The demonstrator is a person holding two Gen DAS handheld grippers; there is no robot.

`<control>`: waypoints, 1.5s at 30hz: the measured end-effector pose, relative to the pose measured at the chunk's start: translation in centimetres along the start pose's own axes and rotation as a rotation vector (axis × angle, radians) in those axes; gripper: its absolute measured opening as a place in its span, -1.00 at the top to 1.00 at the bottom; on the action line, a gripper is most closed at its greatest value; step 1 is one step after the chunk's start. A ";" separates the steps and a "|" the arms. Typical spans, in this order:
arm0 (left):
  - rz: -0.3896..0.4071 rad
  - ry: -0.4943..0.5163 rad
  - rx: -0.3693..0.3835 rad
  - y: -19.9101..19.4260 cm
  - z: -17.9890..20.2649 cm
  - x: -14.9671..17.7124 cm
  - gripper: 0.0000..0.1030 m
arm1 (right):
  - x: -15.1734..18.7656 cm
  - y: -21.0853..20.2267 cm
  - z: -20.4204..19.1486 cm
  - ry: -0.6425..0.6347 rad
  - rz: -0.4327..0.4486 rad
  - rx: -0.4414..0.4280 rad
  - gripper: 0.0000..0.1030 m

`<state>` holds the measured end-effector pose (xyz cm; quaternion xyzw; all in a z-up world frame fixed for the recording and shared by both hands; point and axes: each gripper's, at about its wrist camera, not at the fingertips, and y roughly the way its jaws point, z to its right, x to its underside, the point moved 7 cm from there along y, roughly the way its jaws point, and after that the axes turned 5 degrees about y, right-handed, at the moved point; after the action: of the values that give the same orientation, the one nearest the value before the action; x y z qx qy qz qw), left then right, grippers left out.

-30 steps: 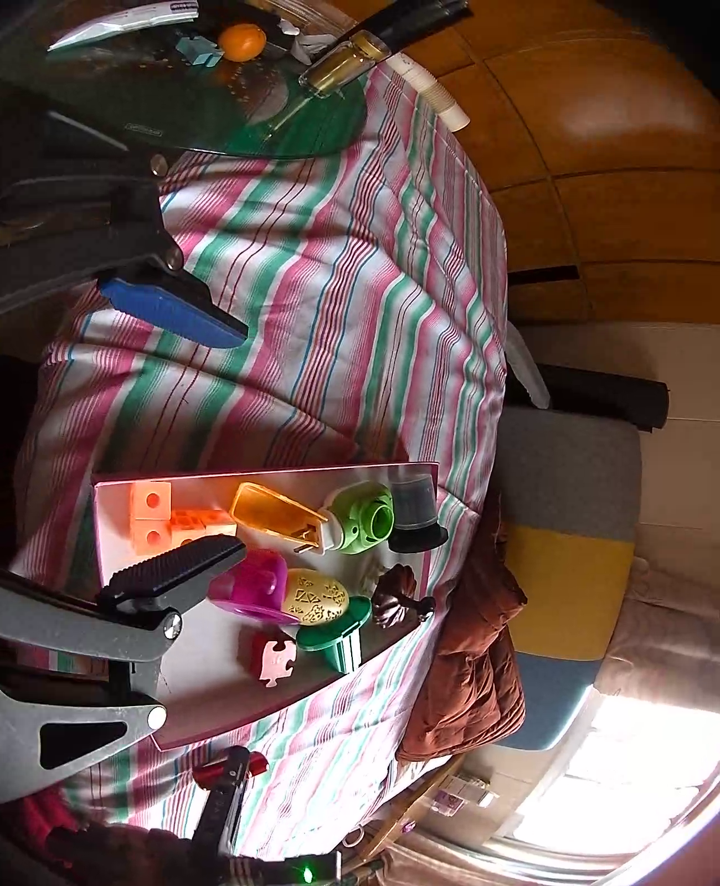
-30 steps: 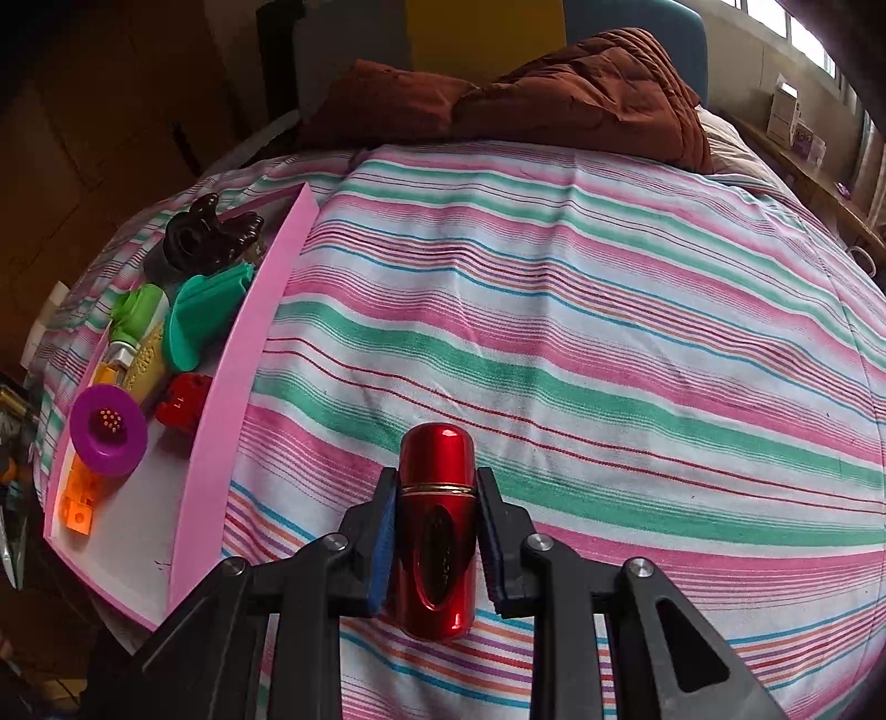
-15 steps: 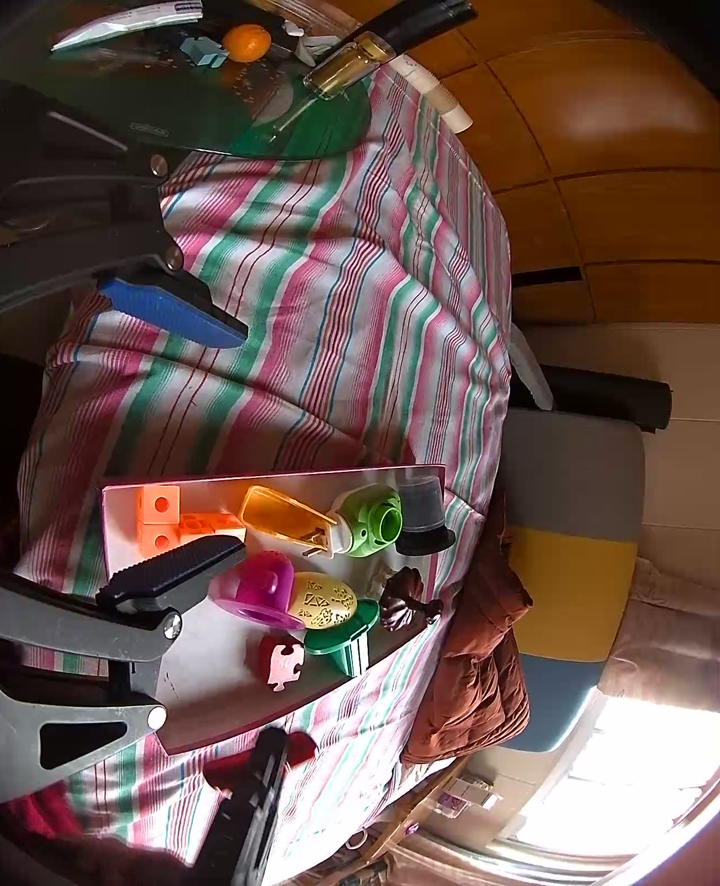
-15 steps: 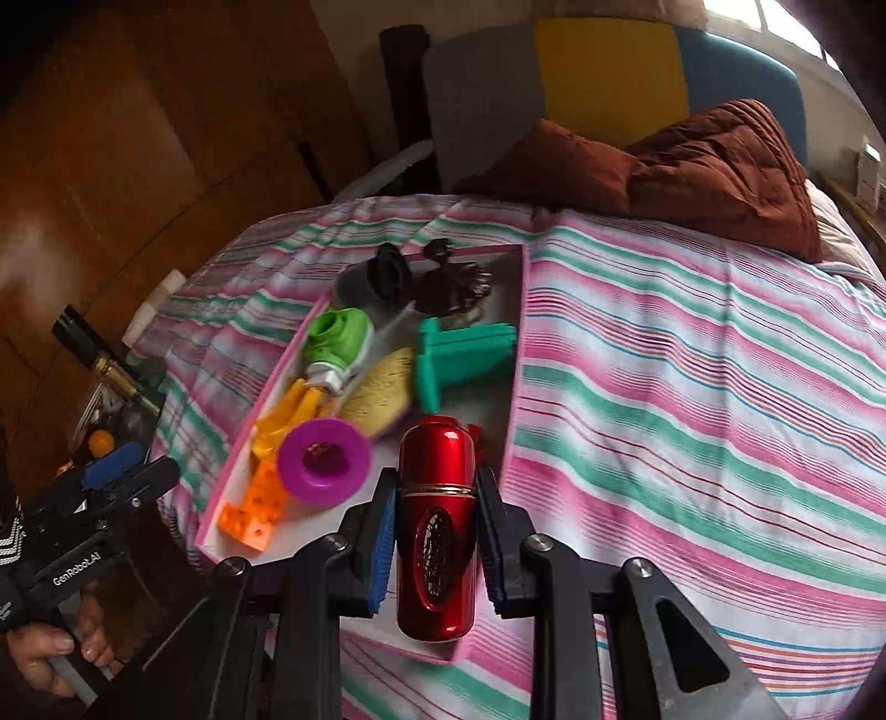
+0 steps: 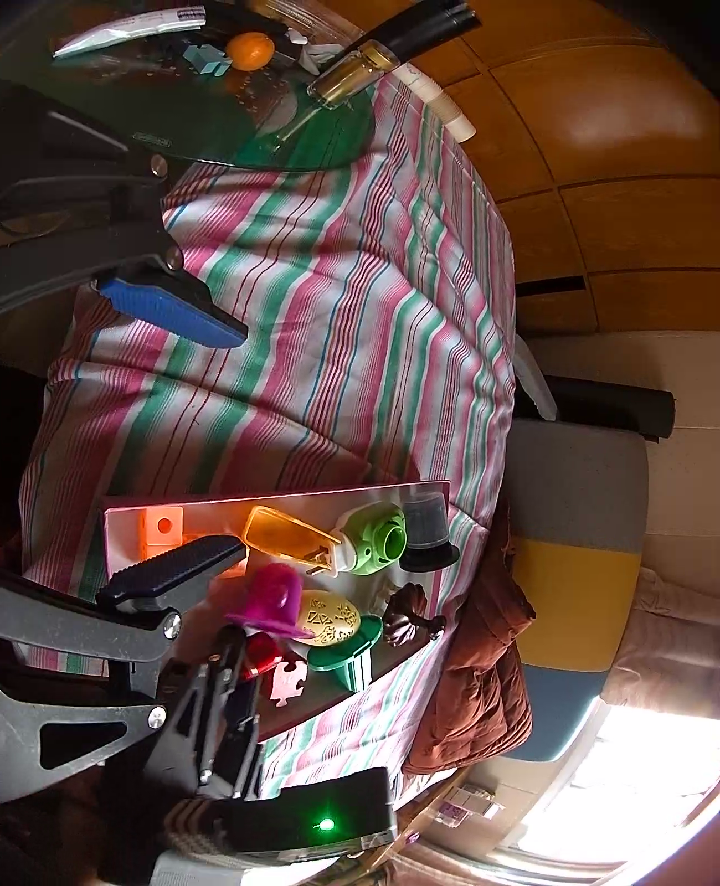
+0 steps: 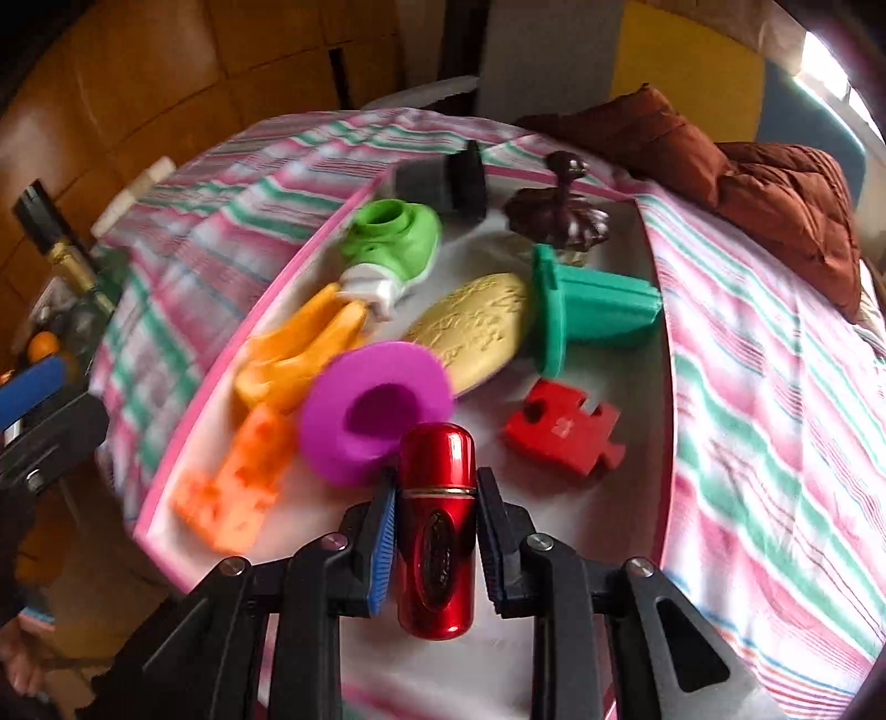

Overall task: Organize rigid objects
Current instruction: 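Carry the red cylinder over the tray with the right gripper, then lower the red cylinder into the tray and open the right gripper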

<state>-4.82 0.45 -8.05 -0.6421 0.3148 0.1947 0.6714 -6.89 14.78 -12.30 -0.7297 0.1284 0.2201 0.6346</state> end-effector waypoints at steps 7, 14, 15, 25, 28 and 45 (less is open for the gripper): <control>0.008 -0.007 -0.001 -0.1 -0.2 -0.2 -0.38 | -0.6 0.5 0.2 0.007 0.026 0.030 0.50; 0.001 -0.019 0.002 0.0 -0.3 -0.1 -0.38 | -0.9 0.4 0.4 0.023 0.027 0.016 0.35; 0.001 -0.019 0.003 0.0 -0.2 -0.1 -0.38 | -0.8 0.4 0.4 0.029 0.029 0.011 0.28; -0.004 -0.014 0.002 0.1 0.0 0.1 -0.43 | -0.3 -2.7 0.6 0.056 0.109 -0.053 0.19; 0.003 -0.022 -0.014 0.0 -0.3 0.0 -0.56 | -0.3 -2.5 0.1 0.025 0.108 -0.041 0.19; 0.135 -0.053 -0.054 -3.2 0.9 -0.5 -0.99 | 1.2 -8.7 3.2 0.206 0.325 0.162 0.13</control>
<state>-2.93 1.10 -5.40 -0.6317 0.3342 0.2649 0.6474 -2.31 19.46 -5.64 -0.6644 0.3259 0.2329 0.6309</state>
